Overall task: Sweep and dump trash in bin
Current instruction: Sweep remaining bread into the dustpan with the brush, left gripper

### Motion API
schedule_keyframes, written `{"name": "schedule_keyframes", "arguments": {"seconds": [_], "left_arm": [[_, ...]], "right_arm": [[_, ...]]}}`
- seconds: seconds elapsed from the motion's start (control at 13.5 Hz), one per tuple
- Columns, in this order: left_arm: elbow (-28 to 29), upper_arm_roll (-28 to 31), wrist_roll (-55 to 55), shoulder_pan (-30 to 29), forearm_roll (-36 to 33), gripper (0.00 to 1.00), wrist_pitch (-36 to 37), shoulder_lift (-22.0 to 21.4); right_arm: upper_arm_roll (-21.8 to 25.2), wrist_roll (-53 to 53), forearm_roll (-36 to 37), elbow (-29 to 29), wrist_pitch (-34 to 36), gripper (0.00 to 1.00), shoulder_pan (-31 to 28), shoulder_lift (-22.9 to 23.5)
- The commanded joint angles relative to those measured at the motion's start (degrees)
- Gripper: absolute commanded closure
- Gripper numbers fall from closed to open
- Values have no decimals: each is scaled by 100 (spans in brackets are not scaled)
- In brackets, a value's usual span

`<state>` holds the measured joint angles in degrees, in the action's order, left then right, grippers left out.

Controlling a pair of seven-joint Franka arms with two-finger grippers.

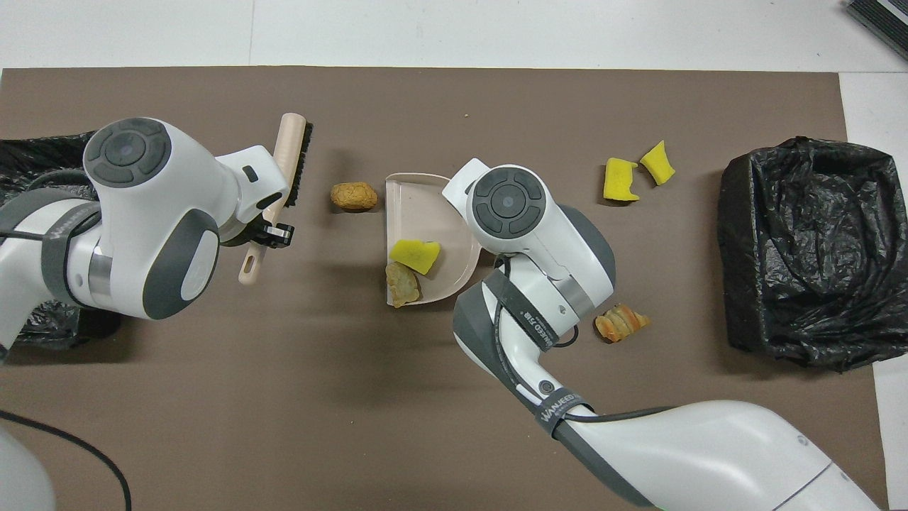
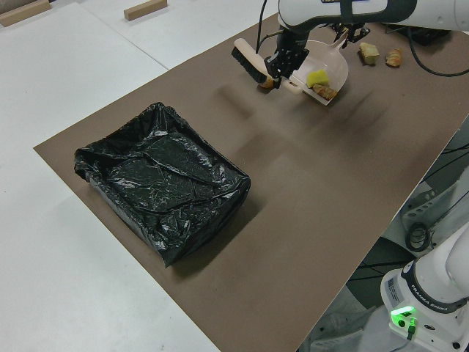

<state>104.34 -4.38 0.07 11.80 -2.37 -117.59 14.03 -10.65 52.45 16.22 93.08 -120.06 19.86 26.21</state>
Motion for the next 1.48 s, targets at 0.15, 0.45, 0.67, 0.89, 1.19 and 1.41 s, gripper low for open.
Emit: {"name": "schedule_keyframes", "arguments": {"seconds": [0.15,0.45,0.67,0.89,1.19,1.41], "left_arm": [[84,-116,143,111,-97,100,-342,381],[656,-142,213,340,-36,100,-335,145],[939,-186,248,594,630,100,-292,-40],[939,-186,-40,1130,1228,100,111,-154],[887,-177,-628,1290,1397,100,489,-540],[754,-125,-1920,1237,1318,100,789,-936]], "right_arm": [[-42,98,-137,113,132,100,-105,-28],[-51,353,-172,210,237,100,-201,-46],[-51,362,-172,210,237,100,-201,-46],[-51,371,-172,202,237,100,-201,-46],[-51,519,-172,201,237,100,-245,-46],[-51,766,-172,193,167,100,-359,-37]]}}
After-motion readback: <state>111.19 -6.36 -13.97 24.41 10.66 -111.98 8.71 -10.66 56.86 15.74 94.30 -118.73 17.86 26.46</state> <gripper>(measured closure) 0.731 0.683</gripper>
